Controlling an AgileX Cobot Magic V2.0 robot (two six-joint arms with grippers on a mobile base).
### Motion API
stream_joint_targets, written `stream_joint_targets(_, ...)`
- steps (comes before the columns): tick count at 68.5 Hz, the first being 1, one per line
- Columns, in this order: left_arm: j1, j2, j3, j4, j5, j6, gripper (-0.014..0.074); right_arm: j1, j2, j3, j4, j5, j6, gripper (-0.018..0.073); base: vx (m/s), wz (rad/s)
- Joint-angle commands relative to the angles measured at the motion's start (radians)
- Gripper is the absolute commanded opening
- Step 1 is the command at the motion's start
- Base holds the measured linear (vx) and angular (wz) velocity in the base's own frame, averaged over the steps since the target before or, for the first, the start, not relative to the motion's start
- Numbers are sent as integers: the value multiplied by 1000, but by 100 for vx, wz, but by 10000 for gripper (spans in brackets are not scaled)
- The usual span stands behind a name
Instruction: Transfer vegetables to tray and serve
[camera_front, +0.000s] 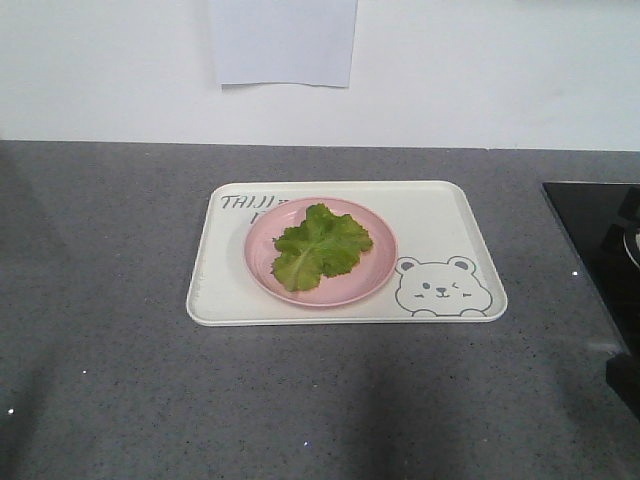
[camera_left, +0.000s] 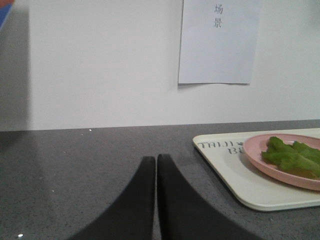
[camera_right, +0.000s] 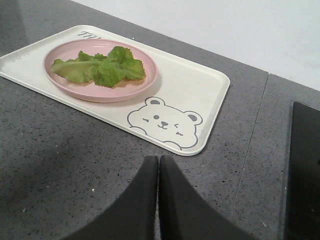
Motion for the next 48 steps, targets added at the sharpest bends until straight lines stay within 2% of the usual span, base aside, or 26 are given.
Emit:
stream_joint_targets(1, 41, -49, 29, -7, -1, 6, -6, -2, 6, -25, 14, -62, -5, -5, 0, 0)
stream_joint_targets(9, 96, -79, 29, -8, 72, 3, -6, -2, 6, -25, 14, -61, -5, -5, 0, 0)
stream_joint_targets(17, 102, -76, 28, -9, 112, -7, -6, -2, 6, -25, 14, -56, -5, -5, 0, 0)
stream_joint_targets(25, 102, -76, 27, -4, 116, -66, -6, -2, 6, -25, 14, -55, -5, -5, 0, 0)
stream_joint_targets(28, 102, -78, 27, 20, 116, -96, -6, -2, 6, -25, 14, -55, -5, -5, 0, 0)
stream_joint_targets(33, 102, -80, 27, 145, 116, -201, -6, -2, 6, -25, 14, -55, -5, -5, 0, 0)
stream_joint_targets(35, 102, -80, 27, 185, 116, -273, -6, -2, 6, -25, 14, -53, -5, -5, 0, 0)
stream_joint_targets(38, 102, -80, 27, 286, 116, -367, -6, -2, 6, -25, 14, -51, -5, -5, 0, 0)
stream_joint_targets(43, 102, -80, 27, 370, 116, -510, -6, -2, 6, -25, 14, -44, -5, -5, 0, 0)
stream_joint_targets(48, 102, -80, 27, 409, 116, -573, -6, -2, 6, -25, 14, -41, -5, -5, 0, 0)
